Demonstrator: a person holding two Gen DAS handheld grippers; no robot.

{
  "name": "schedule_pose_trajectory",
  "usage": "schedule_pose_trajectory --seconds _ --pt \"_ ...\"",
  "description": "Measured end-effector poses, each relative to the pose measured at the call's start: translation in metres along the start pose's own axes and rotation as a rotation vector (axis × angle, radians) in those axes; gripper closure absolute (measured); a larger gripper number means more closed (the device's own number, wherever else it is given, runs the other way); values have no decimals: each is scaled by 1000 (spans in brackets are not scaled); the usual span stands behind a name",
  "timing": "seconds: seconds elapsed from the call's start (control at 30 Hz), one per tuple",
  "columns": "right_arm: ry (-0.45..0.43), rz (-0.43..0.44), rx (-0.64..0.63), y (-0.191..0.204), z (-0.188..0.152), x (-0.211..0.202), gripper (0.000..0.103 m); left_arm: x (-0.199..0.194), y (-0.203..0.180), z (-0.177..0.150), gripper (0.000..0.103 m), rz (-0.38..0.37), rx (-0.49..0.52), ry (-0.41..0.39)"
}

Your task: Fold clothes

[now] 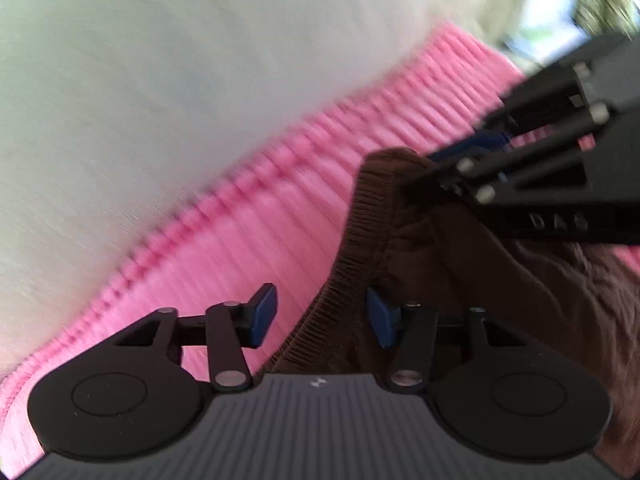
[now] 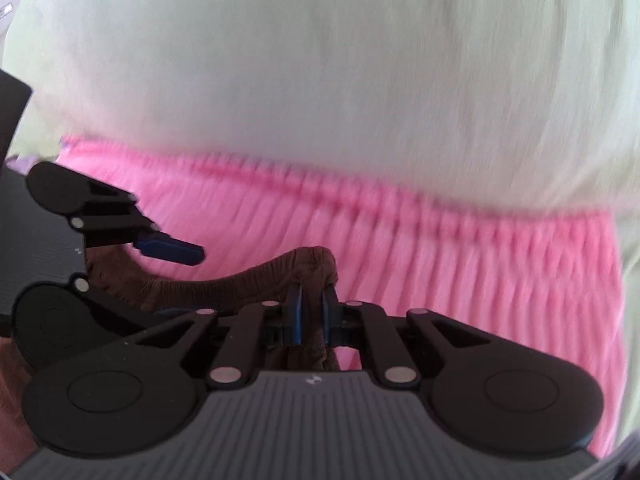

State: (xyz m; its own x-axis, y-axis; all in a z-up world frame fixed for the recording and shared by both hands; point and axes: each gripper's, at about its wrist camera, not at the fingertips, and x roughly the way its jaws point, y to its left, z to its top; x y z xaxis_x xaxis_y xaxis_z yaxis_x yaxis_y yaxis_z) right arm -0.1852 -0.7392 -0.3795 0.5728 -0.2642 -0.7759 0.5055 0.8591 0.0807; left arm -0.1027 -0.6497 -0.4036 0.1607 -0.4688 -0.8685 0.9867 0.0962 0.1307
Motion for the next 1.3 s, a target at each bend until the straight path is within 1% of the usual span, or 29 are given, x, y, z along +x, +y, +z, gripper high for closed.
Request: schedule_pose_trajectory --seconds 0.03,0.1,0.13,0.17,0.2,0.23,0.27,0.3,0.37,0.47,0.53,0.57,0.6,0.63,0.67,0.7,0.77,0.83,0.9,0.93,0.97,1.0,1.03,1.1,1.13,1.17,1.2,1.23,1.3 --pt "21 -7 11 -2 -1 5 94 0 3 -1 42 -11 -8 17" --pt "90 -32 64 -6 -10 15 84 -11 9 -12 42 -6 28 16" --pt "96 -38 76 -7 -12 13 71 -17 12 -18 42 -4 45 16" --pt "77 -48 100 -8 -15 4 60 -27 24 -25 42 -4 46 16" --pt "49 -47 121 -10 -17 -6 58 -37 36 -32 42 -4 46 17" --pt "35 -46 134 -13 -20 -12 52 -46 48 -40 42 -4 47 18" --pt "30 -48 163 -15 -25 -20 48 -50 68 -47 43 -4 27 52" --pt "26 -50 193 -17 -31 -30 46 -50 78 -49 43 -4 13 70" --pt "29 -56 245 -20 -43 -43 42 -46 114 -64 43 -11 -26 137" --pt "58 -68 291 -18 -62 -54 37 -28 138 -77 43 -37 -52 200" --pt "84 -77 308 -17 -72 -55 36 -12 151 -85 44 -58 -81 238" --pt "98 -79 319 -16 -76 -55 36 -10 149 -86 51 -69 -82 225" --pt "103 -78 322 -15 -79 -56 36 -8 148 -87 67 -81 -83 212" --pt "108 -77 325 -15 -82 -57 36 -7 147 -88 80 -92 -84 199" --pt "113 -76 328 -14 -85 -59 36 -13 140 -88 87 -62 -45 158" --pt "109 -79 314 -11 -85 -59 36 -17 136 -88 92 -35 -22 133" --pt "101 -97 283 -7 -83 -65 36 -30 136 -92 90 64 -2 59" --pt "103 -117 263 -1 -79 -62 36 -31 147 -92 87 123 -56 41" --pt "107 -134 253 3 -77 -59 36 -23 151 -91 74 131 -48 62" --pt "112 -139 248 4 -78 -56 36 -15 146 -93 69 158 -12 78" --pt "124 -157 244 7 -79 -54 36 -6 141 -95 60 184 24 93" --pt "127 -164 238 9 -79 -54 36 -5 137 -95 52 219 52 83" --pt "123 -169 233 12 -79 -56 36 -6 136 -95 48 236 50 79" --pt "107 -190 203 20 -80 -72 36 -18 145 -95 47 231 -11 71" --pt "99 -196 188 25 -83 -82 36 -30 154 -94 47 208 -75 57" --pt "91 -202 173 30 -85 -93 36 -39 158 -96 47 212 -102 53" --pt "87 -197 162 36 -89 -104 36 -48 163 -98 47 216 -128 48" --pt "85 -189 160 39 -92 -112 36 -63 161 -104 47 221 -133 46" --pt "80 -134 163 55 -108 -138 38 -91 158 -117 48 232 -144 42"
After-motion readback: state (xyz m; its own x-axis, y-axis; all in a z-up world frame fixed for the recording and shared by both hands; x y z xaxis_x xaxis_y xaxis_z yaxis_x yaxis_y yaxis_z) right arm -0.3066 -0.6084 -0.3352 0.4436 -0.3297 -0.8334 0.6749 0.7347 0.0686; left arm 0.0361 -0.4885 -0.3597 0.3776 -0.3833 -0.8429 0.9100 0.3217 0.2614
